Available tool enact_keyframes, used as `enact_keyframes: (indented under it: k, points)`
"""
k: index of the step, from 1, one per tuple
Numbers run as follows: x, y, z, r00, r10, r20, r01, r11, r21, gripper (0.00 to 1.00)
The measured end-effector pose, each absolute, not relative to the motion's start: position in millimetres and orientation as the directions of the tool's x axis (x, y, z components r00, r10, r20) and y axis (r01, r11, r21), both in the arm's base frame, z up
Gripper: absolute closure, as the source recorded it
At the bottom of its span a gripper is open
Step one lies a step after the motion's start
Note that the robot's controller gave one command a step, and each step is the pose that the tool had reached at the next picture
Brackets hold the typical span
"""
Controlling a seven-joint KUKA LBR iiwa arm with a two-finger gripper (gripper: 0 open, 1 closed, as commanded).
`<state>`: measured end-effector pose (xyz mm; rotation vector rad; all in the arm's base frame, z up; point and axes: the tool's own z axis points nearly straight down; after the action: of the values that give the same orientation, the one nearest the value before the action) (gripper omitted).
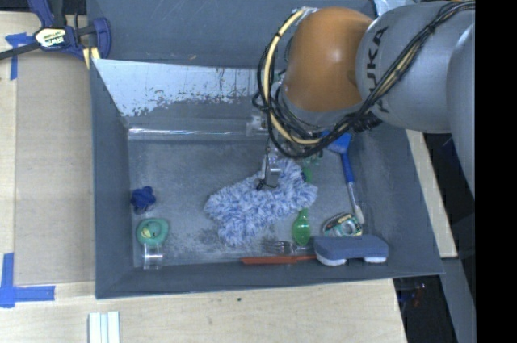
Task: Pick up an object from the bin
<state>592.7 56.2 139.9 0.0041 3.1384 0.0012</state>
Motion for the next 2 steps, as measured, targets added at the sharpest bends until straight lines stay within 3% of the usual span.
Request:
enact_keyframes:
  k: [1,2]
  points:
    - [592.7,56,140,-1.000,0.003,-0.003,0.003,1.000,0.001,0.00]
    - [563.7,57,75,-0.991,-0.136,-0.009,-0.136,0.991,0.000,0.00]
